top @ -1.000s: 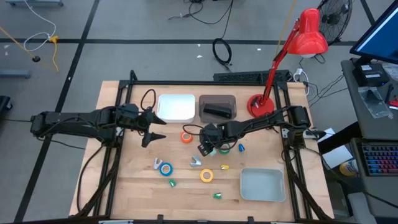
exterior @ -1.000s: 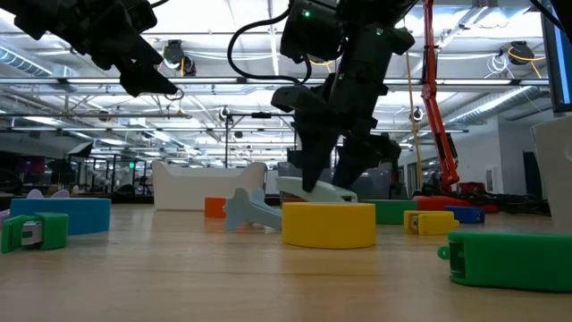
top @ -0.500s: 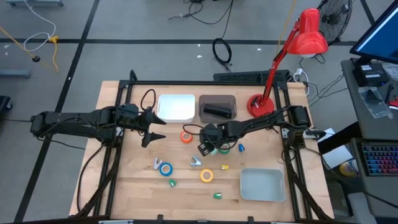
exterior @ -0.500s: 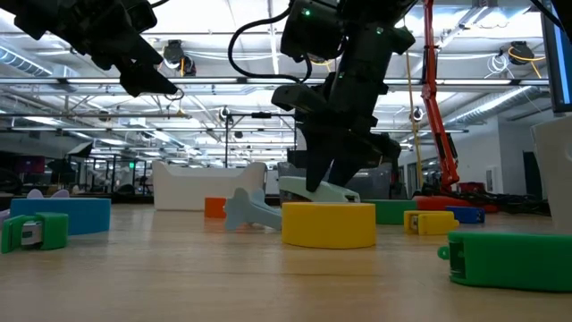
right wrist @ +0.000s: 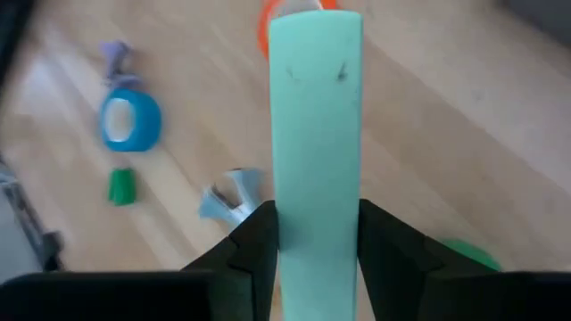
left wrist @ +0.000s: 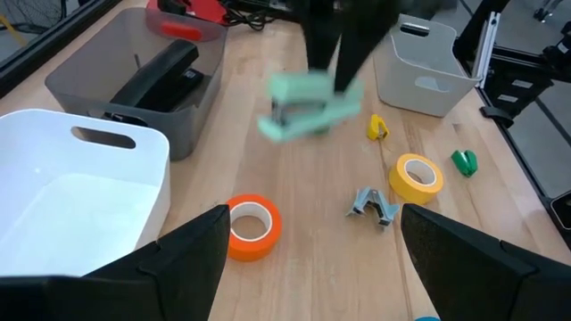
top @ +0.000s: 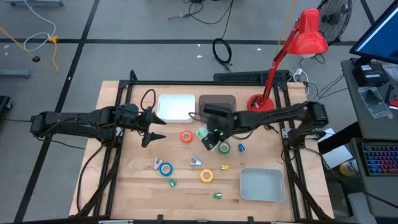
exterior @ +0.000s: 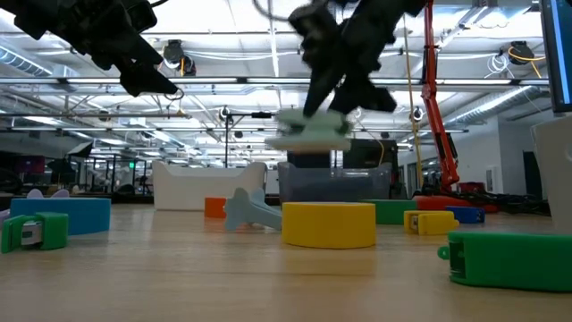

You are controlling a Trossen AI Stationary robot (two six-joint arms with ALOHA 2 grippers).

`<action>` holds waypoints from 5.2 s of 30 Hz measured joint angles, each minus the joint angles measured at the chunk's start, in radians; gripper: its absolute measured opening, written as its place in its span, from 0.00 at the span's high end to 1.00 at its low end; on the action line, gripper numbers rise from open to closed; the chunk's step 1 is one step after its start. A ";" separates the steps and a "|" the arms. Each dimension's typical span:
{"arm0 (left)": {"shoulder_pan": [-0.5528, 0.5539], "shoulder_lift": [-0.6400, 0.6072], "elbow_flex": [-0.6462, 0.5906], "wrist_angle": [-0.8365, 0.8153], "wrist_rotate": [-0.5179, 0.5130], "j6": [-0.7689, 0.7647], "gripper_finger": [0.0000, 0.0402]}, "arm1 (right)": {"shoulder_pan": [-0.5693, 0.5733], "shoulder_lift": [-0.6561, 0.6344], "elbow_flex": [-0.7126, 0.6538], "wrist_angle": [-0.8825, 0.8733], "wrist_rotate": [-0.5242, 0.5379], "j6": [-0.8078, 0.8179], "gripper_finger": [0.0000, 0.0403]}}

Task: Pick and place Stapler, Stapler remover, tape
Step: Put the light green stapler into the black bin, then put the blue stapler into the black bin

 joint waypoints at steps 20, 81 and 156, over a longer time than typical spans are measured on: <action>0.000 0.000 0.000 0.129 -0.062 -0.068 0.17 | -0.392 -0.194 0.001 -0.174 0.006 -0.892 0.71; 0.000 0.000 0.000 0.150 -0.061 -0.195 0.17 | -0.404 0.006 -0.106 -0.082 -0.019 -1.261 0.71; 0.001 0.000 0.000 0.157 -0.107 -0.163 0.17 | -0.080 -0.332 -0.553 -0.161 -0.181 -0.104 0.32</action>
